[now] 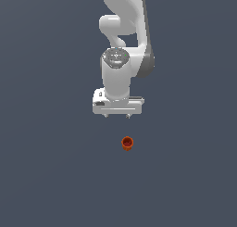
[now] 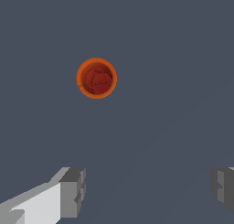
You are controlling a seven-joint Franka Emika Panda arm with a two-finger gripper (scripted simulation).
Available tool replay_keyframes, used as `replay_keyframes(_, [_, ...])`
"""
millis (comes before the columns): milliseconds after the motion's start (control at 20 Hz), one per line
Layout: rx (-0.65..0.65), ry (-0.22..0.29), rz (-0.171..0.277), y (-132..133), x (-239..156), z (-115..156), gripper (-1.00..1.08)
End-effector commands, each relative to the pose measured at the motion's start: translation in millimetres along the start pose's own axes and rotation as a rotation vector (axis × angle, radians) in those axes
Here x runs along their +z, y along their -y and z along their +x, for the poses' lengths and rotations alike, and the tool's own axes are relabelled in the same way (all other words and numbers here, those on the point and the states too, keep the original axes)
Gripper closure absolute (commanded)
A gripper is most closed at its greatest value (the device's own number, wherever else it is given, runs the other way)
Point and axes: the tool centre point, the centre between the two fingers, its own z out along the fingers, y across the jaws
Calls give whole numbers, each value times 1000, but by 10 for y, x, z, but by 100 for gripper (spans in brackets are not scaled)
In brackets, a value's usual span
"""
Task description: Pick up the object and move it to a goal position.
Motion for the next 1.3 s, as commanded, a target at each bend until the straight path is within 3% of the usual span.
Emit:
replay_keyframes(0, [0,0,0,0,0,0,-92])
replay_keyframes(400, [-84,-16,-10,238,-43,60,-92])
replay_keyframes(750, [-91,-17,-11,249,-20,95,-92])
replay_keyframes(1250, [-148,-25,-11,344,230,423,-92])
